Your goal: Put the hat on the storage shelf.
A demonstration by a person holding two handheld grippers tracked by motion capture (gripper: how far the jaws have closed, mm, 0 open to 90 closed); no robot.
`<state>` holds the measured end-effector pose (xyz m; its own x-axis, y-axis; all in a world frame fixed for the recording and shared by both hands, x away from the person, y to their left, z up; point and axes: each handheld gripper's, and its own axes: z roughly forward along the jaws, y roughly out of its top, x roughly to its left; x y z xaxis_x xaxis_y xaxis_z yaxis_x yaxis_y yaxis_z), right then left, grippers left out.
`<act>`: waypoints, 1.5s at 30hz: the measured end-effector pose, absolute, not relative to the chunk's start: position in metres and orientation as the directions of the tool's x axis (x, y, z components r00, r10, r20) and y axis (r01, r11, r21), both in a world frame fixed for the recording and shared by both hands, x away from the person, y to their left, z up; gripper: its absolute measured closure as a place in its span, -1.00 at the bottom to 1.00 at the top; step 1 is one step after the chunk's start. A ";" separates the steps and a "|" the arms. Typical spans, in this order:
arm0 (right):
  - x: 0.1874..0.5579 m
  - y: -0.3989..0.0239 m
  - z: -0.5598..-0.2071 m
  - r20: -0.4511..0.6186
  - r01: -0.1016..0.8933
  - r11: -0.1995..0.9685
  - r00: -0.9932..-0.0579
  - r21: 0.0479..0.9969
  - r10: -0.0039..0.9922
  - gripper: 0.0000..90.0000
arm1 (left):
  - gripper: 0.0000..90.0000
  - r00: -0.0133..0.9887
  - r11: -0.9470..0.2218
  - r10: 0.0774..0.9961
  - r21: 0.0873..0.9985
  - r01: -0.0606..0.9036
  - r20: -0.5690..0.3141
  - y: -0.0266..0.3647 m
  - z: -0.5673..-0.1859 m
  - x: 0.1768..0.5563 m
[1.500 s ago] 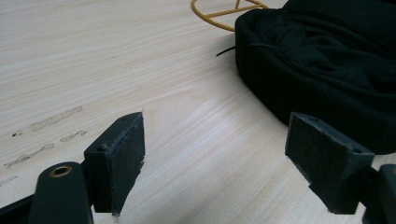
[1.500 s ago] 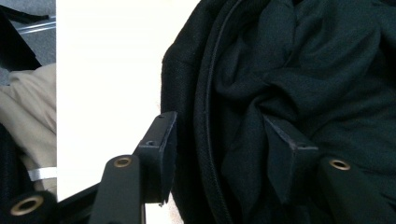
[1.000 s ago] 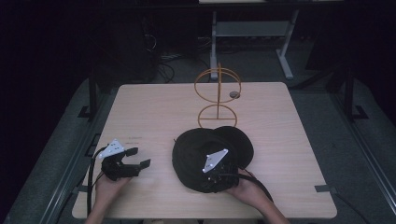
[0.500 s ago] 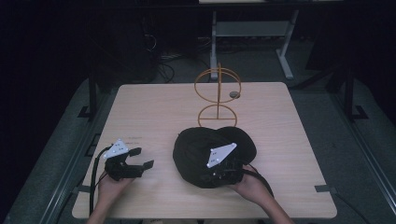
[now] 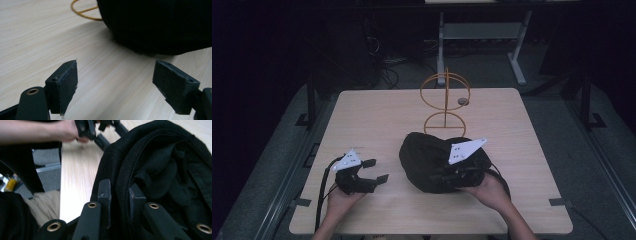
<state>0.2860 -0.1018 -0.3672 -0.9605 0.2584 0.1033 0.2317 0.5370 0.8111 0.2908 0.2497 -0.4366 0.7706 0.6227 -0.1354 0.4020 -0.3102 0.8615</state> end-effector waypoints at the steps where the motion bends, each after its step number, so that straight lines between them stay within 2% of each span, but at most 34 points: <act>1: 0.286 -0.104 -0.362 0.101 0.226 0.528 -0.961 0.819 0.256 0.69 | -0.56 0.781 -0.313 0.611 0.867 0.389 -0.129 0.244 -0.434 0.290; 11: 0.291 -0.106 -0.342 0.108 0.223 0.477 -0.961 0.850 0.256 0.69 | -0.58 0.839 -0.323 0.534 0.892 0.316 -0.104 0.220 -0.416 0.285; 18: 0.302 -0.105 -0.331 0.097 0.222 0.482 -0.957 0.848 0.272 0.69 | -0.58 0.849 -0.328 0.523 0.903 0.278 -0.071 0.208 -0.404 0.288; 24: 0.300 -0.107 -0.327 0.106 0.203 0.472 -0.969 0.858 0.225 0.69 | -0.56 0.834 -0.355 0.551 0.896 0.266 -0.029 0.205 -0.398 0.302; 30: 0.298 -0.107 -0.322 0.096 0.171 0.485 -0.980 0.858 0.177 0.69 | -0.50 0.844 -0.345 0.537 0.913 0.218 0.002 0.197 -0.393 0.307; 32: 0.298 -0.107 -0.321 0.095 0.163 0.486 -0.982 0.859 0.161 0.69 | -0.37 0.845 -0.334 0.535 0.919 0.211 0.000 0.194 -0.391 0.308; 35: 0.297 -0.106 -0.320 0.107 0.159 0.489 -0.985 0.858 0.133 0.69 | -0.02 0.847 -0.321 0.531 0.924 0.206 -0.004 0.189 -0.389 0.309; 37: 0.296 -0.106 -0.321 0.107 0.151 0.495 -0.988 0.856 0.115 0.70 | 0.28 0.855 -0.312 0.518 0.928 0.204 -0.013 0.188 -0.387 0.310; 38: 0.296 -0.106 -0.321 0.107 0.151 0.495 -0.988 0.856 0.115 0.70 | 0.28 0.859 -0.314 0.511 0.930 0.191 -0.004 0.187 -0.386 0.310; 40: 0.296 -0.106 -0.321 0.110 0.149 0.497 -0.988 0.855 0.107 0.70 | 0.58 0.861 -0.308 0.508 0.932 0.192 -0.009 0.185 -0.383 0.311; 41: 0.296 -0.105 -0.321 0.119 0.155 0.493 -0.988 0.856 0.103 0.70 | 0.58 0.862 -0.307 0.506 0.932 0.193 -0.012 0.185 -0.382 0.312; 43: 0.296 -0.107 -0.321 0.120 0.154 0.489 -0.988 0.858 0.099 0.71 | 0.83 0.856 -0.278 0.515 0.938 0.210 -0.039 0.188 -0.379 0.315; 45: 0.296 -0.109 -0.321 0.122 0.159 0.478 -0.987 0.864 0.107 0.71 | 0.92 0.852 -0.260 0.521 0.940 0.220 -0.056 0.190 -0.377 0.316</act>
<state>0.2963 -0.1093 -0.3211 -0.9867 0.1072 0.1224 0.1591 0.4779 0.8639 0.3157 0.1900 -0.3766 0.8515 0.5214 -0.0555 0.2203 -0.2596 0.9403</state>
